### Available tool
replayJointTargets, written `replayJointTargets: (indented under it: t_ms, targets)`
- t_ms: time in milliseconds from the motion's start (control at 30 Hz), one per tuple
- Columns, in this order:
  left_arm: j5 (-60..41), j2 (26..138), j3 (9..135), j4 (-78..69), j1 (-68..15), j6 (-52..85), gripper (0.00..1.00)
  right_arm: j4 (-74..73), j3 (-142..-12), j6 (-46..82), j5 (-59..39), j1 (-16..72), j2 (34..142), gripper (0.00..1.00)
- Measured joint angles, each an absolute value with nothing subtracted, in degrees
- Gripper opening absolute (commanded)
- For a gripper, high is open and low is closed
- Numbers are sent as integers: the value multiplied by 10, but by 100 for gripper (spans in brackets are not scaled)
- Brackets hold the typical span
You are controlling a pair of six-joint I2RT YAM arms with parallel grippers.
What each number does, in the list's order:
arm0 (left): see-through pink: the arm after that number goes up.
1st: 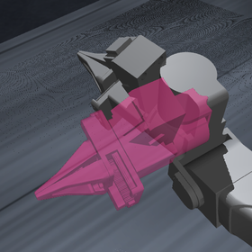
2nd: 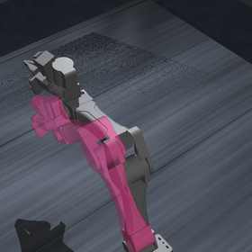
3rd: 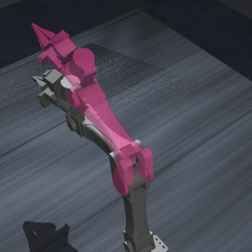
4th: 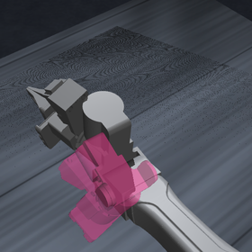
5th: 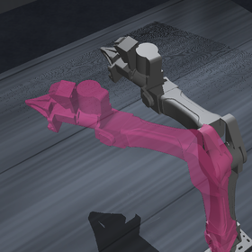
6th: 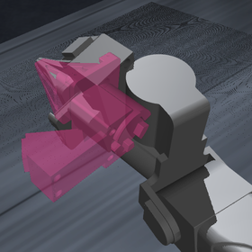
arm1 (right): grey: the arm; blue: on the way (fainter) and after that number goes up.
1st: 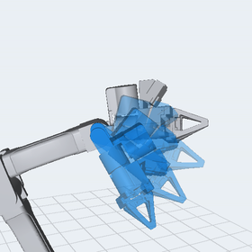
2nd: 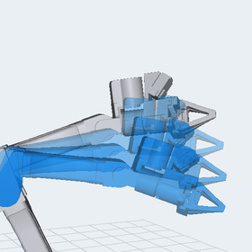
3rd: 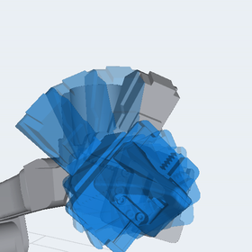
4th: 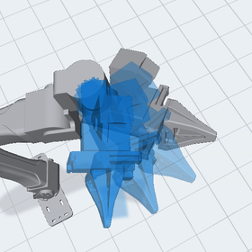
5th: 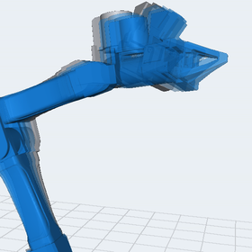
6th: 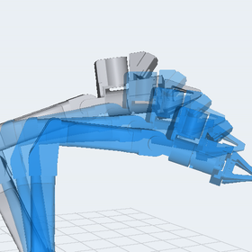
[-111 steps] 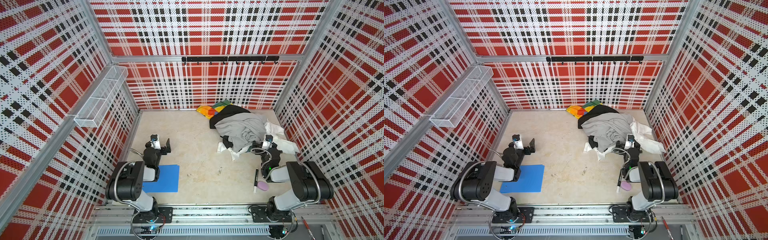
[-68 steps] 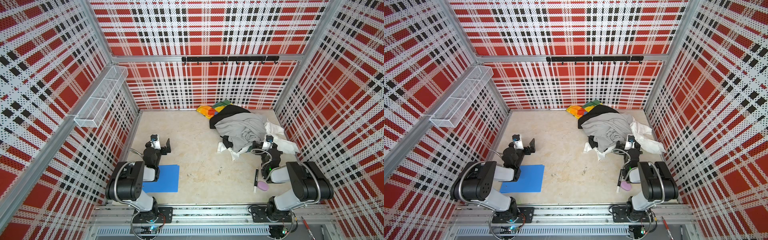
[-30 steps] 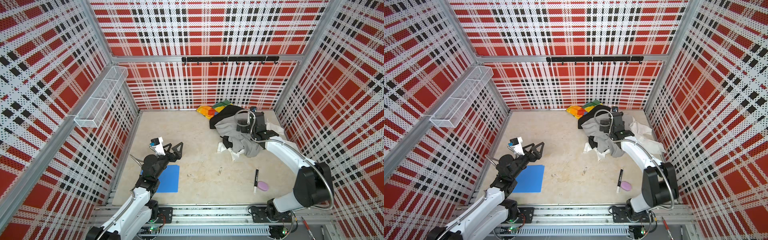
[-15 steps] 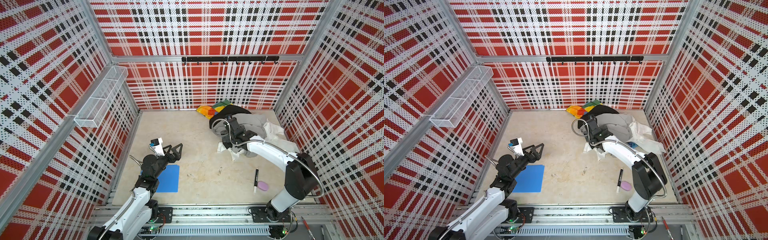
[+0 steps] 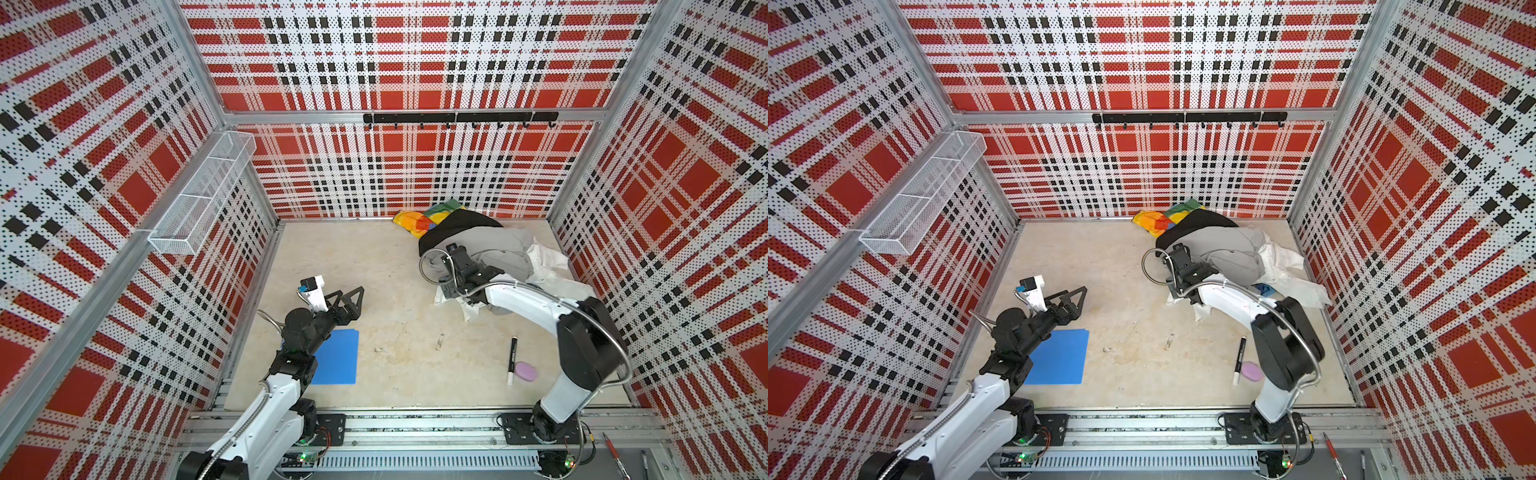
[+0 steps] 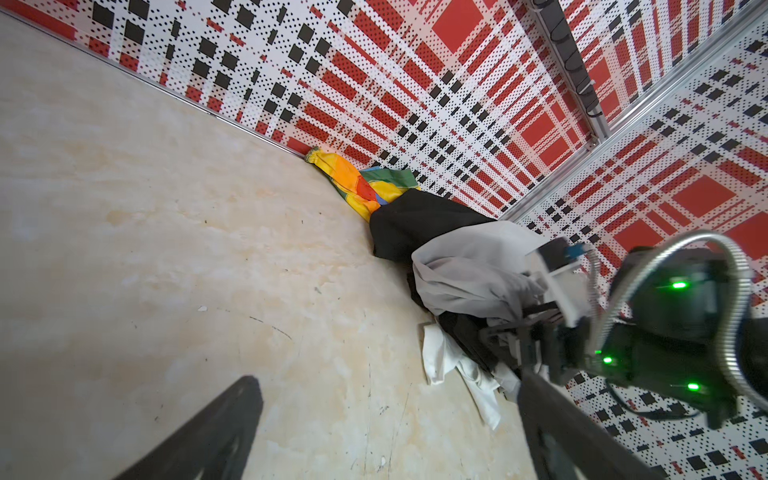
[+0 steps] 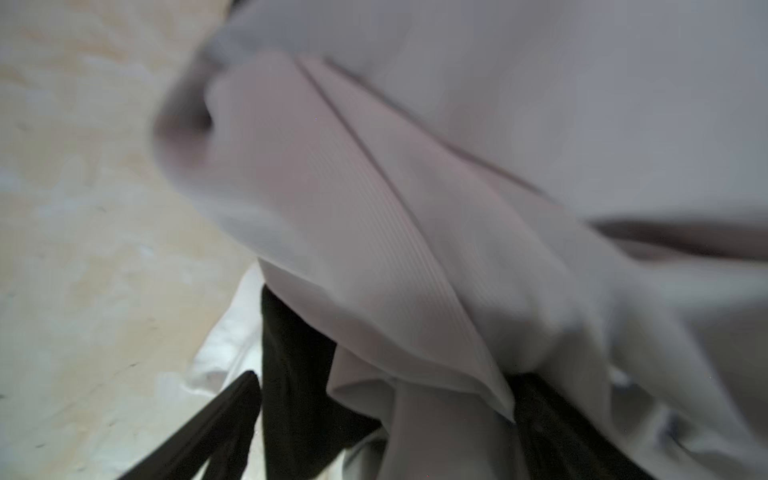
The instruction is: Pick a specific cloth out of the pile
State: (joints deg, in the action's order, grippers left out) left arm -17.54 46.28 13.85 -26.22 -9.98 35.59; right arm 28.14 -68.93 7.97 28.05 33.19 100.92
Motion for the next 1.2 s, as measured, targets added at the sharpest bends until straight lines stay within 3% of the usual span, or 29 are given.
replayJointTargets:
  t_ms: [67, 133, 333, 400, 467, 633, 833, 1000, 1200]
  targets:
    - [-176, 459, 138, -261, -100, 358, 99, 288, -695, 85, 276, 318, 1046, 100]
    - [-175, 456, 138, -261, -100, 358, 99, 289, -707, 86, 276, 306, 1077, 91]
    - [-173, 455, 136, -261, -100, 359, 99, 286, -736, 82, 293, 298, 1115, 26]
    - [-173, 456, 135, -260, -100, 360, 99, 287, -745, 81, 294, 299, 1118, 11]
    - [-173, 456, 135, -261, -100, 361, 99, 288, -753, 82, 293, 298, 1118, 4]
    - [-170, 462, 135, -261, -105, 362, 99, 292, -758, 74, 285, 301, 1107, 0]
    - [-163, 478, 135, -262, -118, 362, 99, 315, -772, 57, 245, 303, 1013, 0]
    - [-160, 485, 135, -263, -124, 362, 99, 343, -853, 41, 209, 300, 940, 0]
    - [-158, 489, 135, -265, -125, 362, 99, 345, -951, 39, 158, 239, 924, 0]
